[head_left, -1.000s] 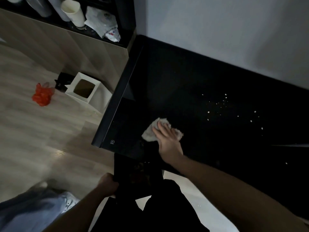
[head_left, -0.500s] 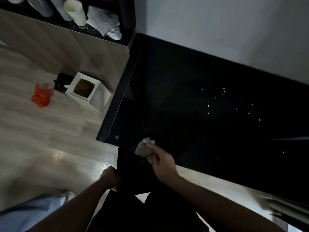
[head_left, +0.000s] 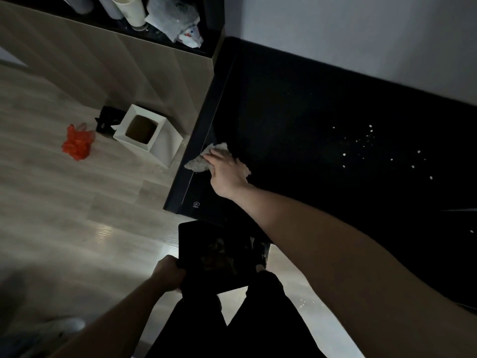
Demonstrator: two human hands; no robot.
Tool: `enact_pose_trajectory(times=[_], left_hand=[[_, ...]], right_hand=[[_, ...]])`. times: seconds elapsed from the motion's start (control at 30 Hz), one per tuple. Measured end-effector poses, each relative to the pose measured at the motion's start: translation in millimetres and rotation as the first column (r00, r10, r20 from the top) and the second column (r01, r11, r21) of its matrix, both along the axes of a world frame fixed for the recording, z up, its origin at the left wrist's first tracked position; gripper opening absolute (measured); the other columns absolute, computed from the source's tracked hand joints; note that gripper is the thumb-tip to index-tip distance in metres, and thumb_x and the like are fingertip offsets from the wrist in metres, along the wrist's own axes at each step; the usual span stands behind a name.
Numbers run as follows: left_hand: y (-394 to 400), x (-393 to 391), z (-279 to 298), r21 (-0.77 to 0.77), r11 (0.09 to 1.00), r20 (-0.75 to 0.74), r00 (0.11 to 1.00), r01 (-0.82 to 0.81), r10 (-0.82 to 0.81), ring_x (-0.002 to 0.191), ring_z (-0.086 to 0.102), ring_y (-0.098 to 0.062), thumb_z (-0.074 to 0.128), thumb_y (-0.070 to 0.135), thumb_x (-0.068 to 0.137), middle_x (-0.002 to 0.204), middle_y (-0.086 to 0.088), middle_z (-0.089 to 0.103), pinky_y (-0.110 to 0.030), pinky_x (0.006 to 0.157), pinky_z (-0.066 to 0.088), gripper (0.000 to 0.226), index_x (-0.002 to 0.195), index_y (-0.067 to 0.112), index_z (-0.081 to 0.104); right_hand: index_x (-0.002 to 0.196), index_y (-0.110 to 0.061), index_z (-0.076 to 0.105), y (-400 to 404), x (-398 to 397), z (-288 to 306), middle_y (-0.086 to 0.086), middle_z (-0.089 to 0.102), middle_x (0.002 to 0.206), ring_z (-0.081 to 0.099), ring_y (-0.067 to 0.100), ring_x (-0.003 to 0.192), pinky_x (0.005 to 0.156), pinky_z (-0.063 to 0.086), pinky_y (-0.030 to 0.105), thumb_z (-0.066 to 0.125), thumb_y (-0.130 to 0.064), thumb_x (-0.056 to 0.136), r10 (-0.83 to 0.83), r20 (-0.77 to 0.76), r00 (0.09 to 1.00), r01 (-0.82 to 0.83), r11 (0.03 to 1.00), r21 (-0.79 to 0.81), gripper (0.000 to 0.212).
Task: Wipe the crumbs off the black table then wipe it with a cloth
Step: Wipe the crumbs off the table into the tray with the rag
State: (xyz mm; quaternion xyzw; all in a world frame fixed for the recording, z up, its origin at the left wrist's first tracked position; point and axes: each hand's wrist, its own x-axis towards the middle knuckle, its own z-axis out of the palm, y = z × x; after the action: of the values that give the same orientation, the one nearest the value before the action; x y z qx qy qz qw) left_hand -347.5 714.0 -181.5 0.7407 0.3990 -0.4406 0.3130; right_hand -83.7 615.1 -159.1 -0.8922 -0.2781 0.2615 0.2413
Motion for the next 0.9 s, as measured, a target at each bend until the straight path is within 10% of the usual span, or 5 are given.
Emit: enact_pose_trajectory(times=[0.1, 0.3, 0.5, 0.73, 0.9], left_hand=[[5.5, -2.1, -0.4, 0.007, 1.0, 0.011, 1.0, 0.022, -0.022, 0.066, 0.071, -0.03, 0.06, 0.018, 0.069, 0.062, -0.015, 0.067, -0.027, 0.055, 0.045, 0.02, 0.054, 0.006, 0.064], [11.0, -5.4, 1.7, -0.002, 0.999, 0.026, 0.999, 0.042, -0.042, 0.073, 0.074, -0.031, 0.058, 0.022, 0.065, 0.062, -0.014, 0.07, -0.032, 0.057, 0.051, 0.022, 0.053, 0.005, 0.064], [11.6, -1.7, 2.7, -0.001, 0.996, 0.01, 0.996, 0.09, -0.089, 0.077, 0.073, -0.034, 0.061, 0.016, 0.072, 0.06, -0.011, 0.061, -0.028, 0.056, 0.045, 0.025, 0.048, 0.012, 0.052], [2.4, 8.0, 8.5, -0.013, 0.991, -0.018, 0.991, 0.133, -0.134, 0.073, 0.072, -0.028, 0.06, 0.017, 0.071, 0.054, -0.001, 0.057, -0.028, 0.057, 0.047, 0.021, 0.051, 0.013, 0.056], [-4.1, 8.9, 3.8, -0.033, 0.994, -0.021, 0.995, 0.1, -0.101, 0.072, 0.075, -0.027, 0.056, 0.021, 0.066, 0.068, -0.012, 0.073, -0.036, 0.067, 0.06, 0.022, 0.065, 0.003, 0.069]], right_hand=[[0.161, -0.028, 0.033, -1.3, -20.2, -16.7, -0.002, 0.008, 0.175, 0.006, 0.027, 0.161, 0.129, 0.007, 0.056, 0.052, -0.017, 0.103, 0.097, 0.055, 0.994, -0.09, 0.99, -0.104, 0.062], [0.153, -0.023, 0.051, -57.3, -102.9, -18.8, 0.001, 0.032, 0.169, 0.022, 0.023, 0.159, 0.128, 0.014, 0.043, 0.052, -0.001, 0.092, 0.199, 0.018, 0.98, -0.2, 0.974, 0.106, 0.064], [0.141, -0.036, 0.06, -97.5, -169.9, 16.0, -0.01, 0.062, 0.146, 0.056, 0.011, 0.137, 0.117, 0.041, 0.028, 0.047, -0.011, 0.095, -0.047, -0.357, 0.933, 0.123, 0.974, 0.193, 0.054], [0.138, -0.038, 0.062, -137.6, -102.6, 46.6, -0.025, 0.071, 0.106, 0.063, -0.015, 0.083, 0.083, 0.048, 0.012, 0.049, -0.007, 0.101, -0.339, -0.305, 0.89, 0.412, 0.885, 0.217, 0.051], [0.144, -0.019, 0.06, -152.0, 7.1, 43.3, 0.004, 0.069, 0.137, 0.065, 0.017, 0.125, 0.109, 0.044, 0.021, 0.05, -0.002, 0.099, -0.505, -0.075, 0.86, 0.505, 0.817, 0.278, 0.049]])
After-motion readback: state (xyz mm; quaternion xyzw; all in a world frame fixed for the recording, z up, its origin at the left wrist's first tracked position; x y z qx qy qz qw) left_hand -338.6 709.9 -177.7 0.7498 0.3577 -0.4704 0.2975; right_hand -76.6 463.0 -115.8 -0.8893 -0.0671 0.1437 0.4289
